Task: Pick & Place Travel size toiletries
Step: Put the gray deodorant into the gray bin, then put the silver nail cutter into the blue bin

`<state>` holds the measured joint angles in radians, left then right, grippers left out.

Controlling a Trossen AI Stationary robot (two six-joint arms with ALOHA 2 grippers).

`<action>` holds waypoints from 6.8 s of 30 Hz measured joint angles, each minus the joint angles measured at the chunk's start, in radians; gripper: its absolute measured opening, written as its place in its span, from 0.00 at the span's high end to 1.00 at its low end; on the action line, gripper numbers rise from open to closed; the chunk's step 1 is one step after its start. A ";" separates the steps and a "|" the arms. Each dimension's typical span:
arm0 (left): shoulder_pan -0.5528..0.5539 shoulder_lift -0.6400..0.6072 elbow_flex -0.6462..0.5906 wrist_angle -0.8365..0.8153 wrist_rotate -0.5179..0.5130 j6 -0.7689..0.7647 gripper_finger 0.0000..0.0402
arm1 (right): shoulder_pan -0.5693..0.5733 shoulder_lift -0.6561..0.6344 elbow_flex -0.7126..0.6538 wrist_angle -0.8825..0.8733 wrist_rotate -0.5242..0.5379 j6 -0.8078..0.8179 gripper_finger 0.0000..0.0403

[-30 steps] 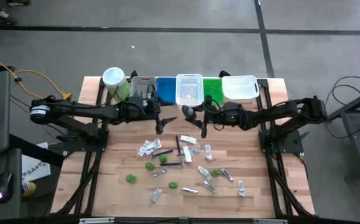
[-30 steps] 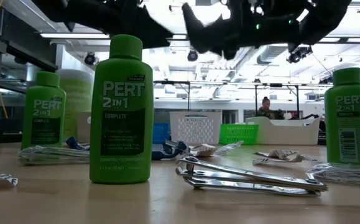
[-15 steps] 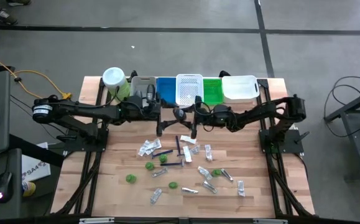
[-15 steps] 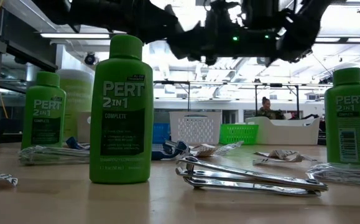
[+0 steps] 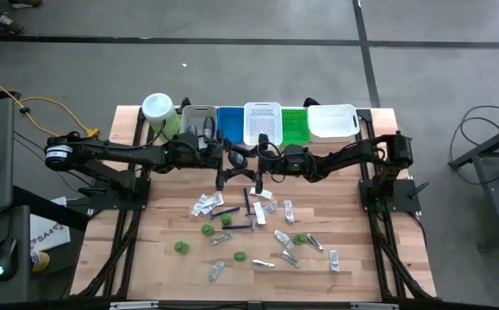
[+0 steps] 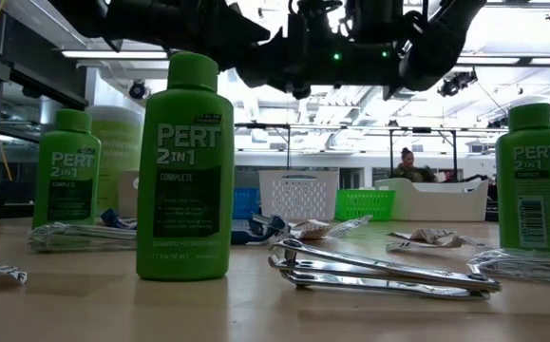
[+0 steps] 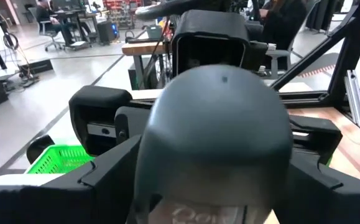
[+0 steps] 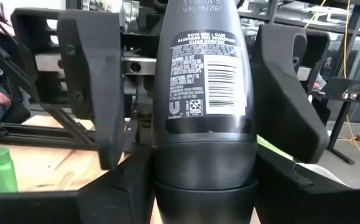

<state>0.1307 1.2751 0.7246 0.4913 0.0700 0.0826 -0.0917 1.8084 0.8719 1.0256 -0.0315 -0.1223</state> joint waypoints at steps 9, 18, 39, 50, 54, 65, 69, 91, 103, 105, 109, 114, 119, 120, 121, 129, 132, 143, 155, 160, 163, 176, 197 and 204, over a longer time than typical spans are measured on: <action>0.000 0.000 0.000 -0.004 0.010 0.001 0.54 | 0.001 0.000 -0.001 -0.028 -0.001 0.016 0.51; 0.000 -0.001 0.001 -0.026 0.014 0.002 0.54 | 0.002 0.000 -0.001 -0.035 0.029 0.015 0.49; 0.001 -0.004 0.015 -0.168 -0.536 0.105 0.54 | 0.000 -0.061 -0.002 -0.310 0.236 0.068 0.25; 0.208 0.002 0.016 -0.392 -0.757 -0.166 0.54 | 0.000 -0.188 -0.002 -0.484 0.330 0.114 0.24; 0.314 0.001 0.016 -0.481 -0.672 -0.307 0.54 | 0.000 -0.218 -0.002 -0.504 0.344 0.119 0.24; 0.462 0.049 0.018 -0.595 -0.484 -0.438 0.54 | 0.000 -0.226 -0.002 -0.549 0.348 0.126 0.24; 0.460 0.083 0.018 -0.597 -0.479 -0.459 0.49 | 0.000 -0.226 -0.002 -0.553 0.348 0.126 0.24; 0.352 -0.058 0.017 -0.629 -0.455 -0.384 0.37 | 0.010 -0.290 -0.001 -0.735 0.269 0.400 0.24; 0.168 -0.126 0.016 -0.626 -0.435 -0.294 0.37 | 0.053 -0.389 -0.001 -1.003 0.215 0.543 0.24; 0.152 -0.127 0.016 -0.627 -0.420 -0.288 0.37 | 0.053 -0.425 -0.001 -1.062 0.214 0.570 0.24; 0.126 -0.127 0.016 -0.632 -0.418 -0.264 0.37 | 0.057 -0.498 -0.001 -1.183 0.216 0.632 0.24; 0.122 -0.129 0.016 -0.653 -0.417 -0.247 0.37 | 0.094 -0.545 -0.001 -1.253 0.224 0.736 0.24; 0.122 -0.129 0.016 -0.674 -0.416 -0.244 0.37 | 0.165 -0.547 -0.001 -1.280 0.206 0.783 0.24; 0.122 -0.129 0.016 -0.677 -0.416 -0.244 0.37 | 0.181 -0.547 -0.001 -1.288 0.206 0.794 0.24; 0.122 -0.129 0.016 -0.680 -0.415 -0.244 0.37 | 0.195 -0.547 -0.001 -1.298 0.204 0.809 0.24; 0.124 -0.129 0.016 -0.694 -0.393 -0.243 0.37 | 0.270 -0.599 -0.001 -1.526 0.101 1.013 0.24; 0.124 -0.129 0.016 -0.694 -0.393 -0.243 0.37 | 0.296 -0.631 -0.001 -1.618 0.074 1.090 0.24; 0.124 -0.129 0.016 -0.677 -0.393 -0.243 0.37 | 0.450 -0.630 -0.001 -1.944 0.045 1.320 0.24; 0.124 -0.129 0.016 -0.673 -0.393 -0.233 0.37 | 0.649 -0.336 -0.002 -1.878 0.010 1.511 0.24; 0.124 -0.129 0.016 -0.672 -0.393 -0.219 0.37 | 0.695 -0.267 -0.002 -1.814 -0.006 1.548 0.24; 0.124 -0.129 0.016 -0.673 -0.393 -0.217 0.37 | 0.710 -0.254 -0.002 -1.783 0.009 1.549 0.24; 0.124 -0.129 0.016 -0.673 -0.393 -0.217 0.37 | 0.773 -0.214 -0.002 -1.694 0.063 1.584 0.28; 0.124 -0.129 0.016 -0.672 -0.393 -0.221 0.37 | 0.764 -0.125 0.003 -1.619 0.090 1.529 0.50; 0.124 -0.129 0.016 -0.673 -0.393 -0.221 0.37 | 0.773 -0.078 0.017 -1.655 0.077 1.521 0.60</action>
<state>0.2548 1.1461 0.7410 -0.1820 -0.3225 -0.1387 0.6808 1.7300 0.8893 -0.6292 0.0452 1.3983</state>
